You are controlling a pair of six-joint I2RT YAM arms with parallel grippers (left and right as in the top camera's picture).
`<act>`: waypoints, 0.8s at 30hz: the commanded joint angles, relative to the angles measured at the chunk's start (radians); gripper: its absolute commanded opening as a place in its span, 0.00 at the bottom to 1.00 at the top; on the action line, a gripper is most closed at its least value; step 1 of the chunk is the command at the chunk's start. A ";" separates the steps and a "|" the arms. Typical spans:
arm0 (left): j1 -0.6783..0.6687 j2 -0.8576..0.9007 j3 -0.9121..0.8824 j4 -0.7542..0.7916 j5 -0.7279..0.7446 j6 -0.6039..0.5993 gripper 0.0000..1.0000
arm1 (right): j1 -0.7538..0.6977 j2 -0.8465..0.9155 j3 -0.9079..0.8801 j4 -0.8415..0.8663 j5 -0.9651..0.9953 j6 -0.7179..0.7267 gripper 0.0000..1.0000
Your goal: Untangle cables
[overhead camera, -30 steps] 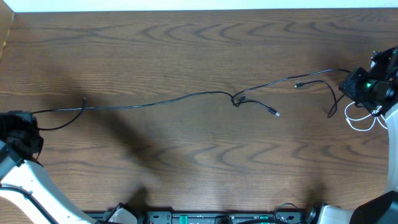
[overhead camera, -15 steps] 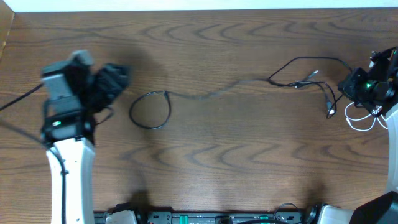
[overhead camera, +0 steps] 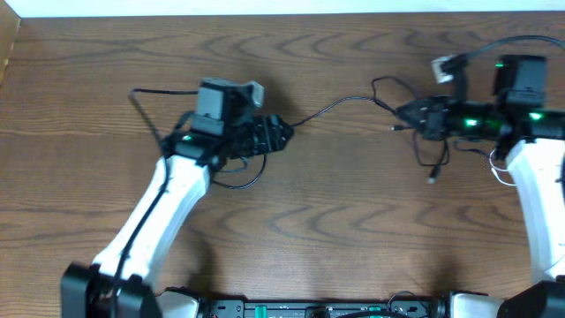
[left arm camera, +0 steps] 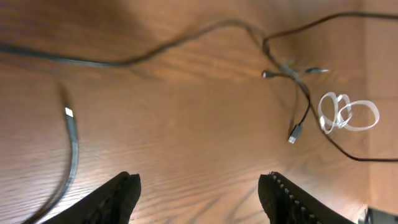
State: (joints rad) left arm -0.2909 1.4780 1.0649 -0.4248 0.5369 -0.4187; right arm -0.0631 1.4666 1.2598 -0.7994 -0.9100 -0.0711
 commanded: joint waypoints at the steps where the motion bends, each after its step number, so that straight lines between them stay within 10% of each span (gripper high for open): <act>1: -0.030 0.058 0.011 0.034 0.003 -0.031 0.66 | 0.091 -0.041 0.041 -0.041 0.064 -0.058 0.01; 24: -0.036 0.238 0.011 0.510 0.388 -0.710 0.66 | 0.359 -0.249 0.330 -0.185 0.171 0.003 0.01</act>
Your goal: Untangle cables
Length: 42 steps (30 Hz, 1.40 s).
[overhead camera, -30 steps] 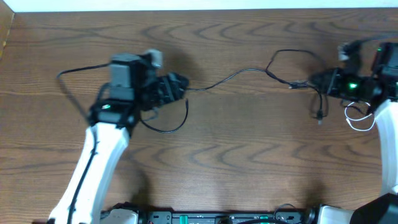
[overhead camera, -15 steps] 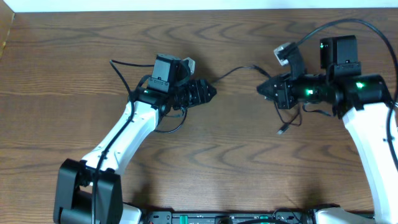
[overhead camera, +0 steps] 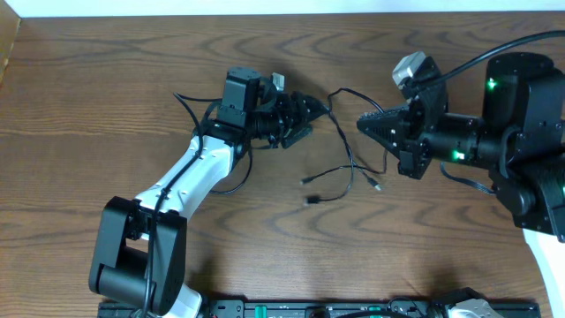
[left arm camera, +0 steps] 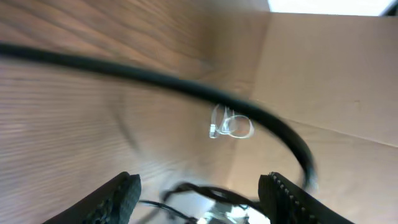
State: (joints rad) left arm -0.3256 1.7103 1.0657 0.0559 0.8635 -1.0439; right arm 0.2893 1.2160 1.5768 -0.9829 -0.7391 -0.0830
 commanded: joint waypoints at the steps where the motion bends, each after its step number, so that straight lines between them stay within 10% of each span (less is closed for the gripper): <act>1: -0.002 0.005 0.010 0.050 0.077 -0.085 0.66 | 0.006 0.002 0.013 -0.001 0.001 0.015 0.01; 24: -0.049 0.006 -0.002 0.125 0.105 -0.095 0.63 | 0.006 0.001 0.013 -0.002 -0.013 0.045 0.01; 28: -0.056 0.007 -0.002 0.118 0.058 -0.094 0.45 | 0.006 0.001 0.013 -0.002 -0.023 0.045 0.01; 30: -0.050 0.007 -0.002 0.118 0.035 -0.066 0.08 | 0.006 0.001 0.013 -0.001 -0.018 0.045 0.01; 42: 0.043 0.006 -0.002 -0.280 -0.185 0.300 0.08 | -0.118 0.002 0.013 -0.030 0.697 0.345 0.01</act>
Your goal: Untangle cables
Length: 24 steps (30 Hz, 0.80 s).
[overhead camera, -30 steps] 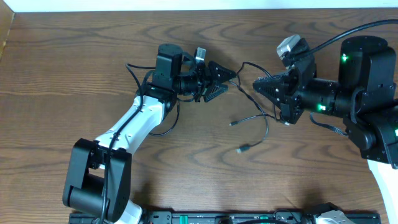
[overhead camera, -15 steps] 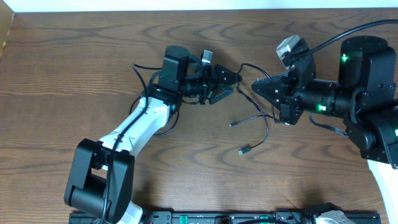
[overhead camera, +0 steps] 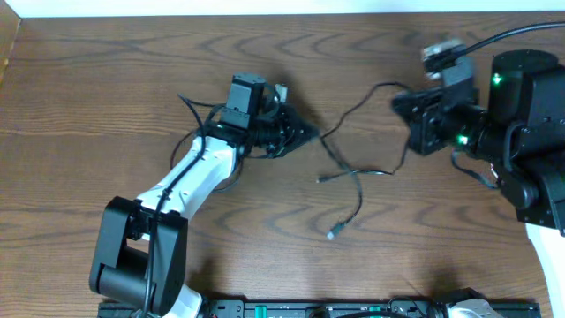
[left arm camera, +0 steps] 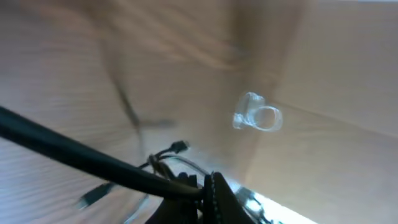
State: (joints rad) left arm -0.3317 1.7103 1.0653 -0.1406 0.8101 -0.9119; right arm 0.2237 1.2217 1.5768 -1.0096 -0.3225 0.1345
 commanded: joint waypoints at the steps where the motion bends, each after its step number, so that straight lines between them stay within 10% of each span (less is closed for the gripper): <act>1: 0.074 0.006 -0.001 -0.132 -0.152 0.217 0.08 | -0.082 -0.004 0.013 -0.010 0.329 0.143 0.01; 14: 0.332 -0.061 -0.001 -0.330 -0.158 0.388 0.07 | -0.429 0.024 0.013 -0.046 0.370 0.146 0.01; 24: 0.216 -0.169 -0.001 -0.356 -0.011 0.436 0.07 | -0.439 0.128 0.012 -0.055 0.126 0.087 0.01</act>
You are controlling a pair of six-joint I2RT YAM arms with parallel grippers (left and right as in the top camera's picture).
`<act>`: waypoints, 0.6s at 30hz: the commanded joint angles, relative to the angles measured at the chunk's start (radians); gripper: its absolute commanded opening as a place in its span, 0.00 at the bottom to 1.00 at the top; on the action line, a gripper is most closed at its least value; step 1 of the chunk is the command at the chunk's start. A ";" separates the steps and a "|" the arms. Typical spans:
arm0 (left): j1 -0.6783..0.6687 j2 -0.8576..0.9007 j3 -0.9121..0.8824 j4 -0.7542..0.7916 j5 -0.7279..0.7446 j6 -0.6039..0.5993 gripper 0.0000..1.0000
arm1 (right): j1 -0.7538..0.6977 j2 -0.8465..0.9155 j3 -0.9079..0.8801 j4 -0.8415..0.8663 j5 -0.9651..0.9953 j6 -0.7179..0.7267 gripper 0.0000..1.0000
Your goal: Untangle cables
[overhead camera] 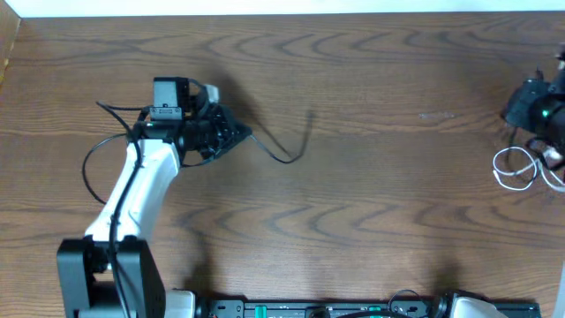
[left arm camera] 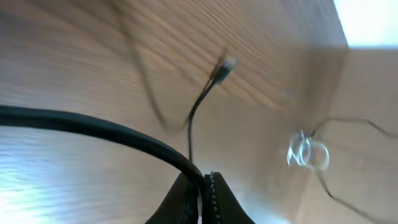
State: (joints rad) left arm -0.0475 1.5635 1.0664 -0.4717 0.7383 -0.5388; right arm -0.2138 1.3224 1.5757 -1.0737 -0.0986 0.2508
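My left gripper (overhead camera: 244, 134) is shut on a thick black cable (overhead camera: 284, 160) left of the table's middle. From the fingers the cable sags to the right and ends in a small plug (overhead camera: 310, 115); behind the gripper it loops round the arm to the left (overhead camera: 89, 166). In the left wrist view the fingertips (left arm camera: 202, 182) pinch this cable (left arm camera: 93, 124), and its plug (left arm camera: 225, 64) lies ahead on the wood. My right arm (overhead camera: 538, 108) sits at the far right edge; its jaws do not show clearly. A thin dark cable (left arm camera: 348, 122) runs near it.
A white coiled cable (overhead camera: 516, 170) lies on the table by the right arm, also a pale ring in the left wrist view (left arm camera: 308, 151). The wooden table (overhead camera: 371, 230) carries only these cables. A cardboard wall stands at the far left corner (overhead camera: 7, 40).
My left gripper has moved left with the thick cable still in it. The right arm has gone to the far right edge. The second thin cable no longer lies in the table's middle.
First my left gripper stood open beside a cable strung across to the right gripper. Then both arms were near the centre with tangled cables between them, left jaws still open. Later the left was shut on the thick cable. Now the arms are far apart, cables separated.
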 commanded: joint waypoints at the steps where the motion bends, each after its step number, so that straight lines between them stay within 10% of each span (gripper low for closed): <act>1: -0.091 -0.022 -0.002 -0.038 0.055 0.087 0.08 | -0.002 0.037 0.013 0.016 -0.094 -0.031 0.01; 10: -0.282 -0.021 -0.002 -0.242 -0.371 0.146 0.08 | -0.065 0.085 0.014 0.238 0.031 -0.091 0.01; 18: -0.321 -0.021 -0.002 -0.272 -0.400 0.146 0.08 | -0.275 0.088 0.014 0.325 0.055 -0.041 0.01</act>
State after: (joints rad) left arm -0.3603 1.5501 1.0664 -0.7376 0.3912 -0.4129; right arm -0.4152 1.4132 1.5753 -0.7540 -0.0769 0.1871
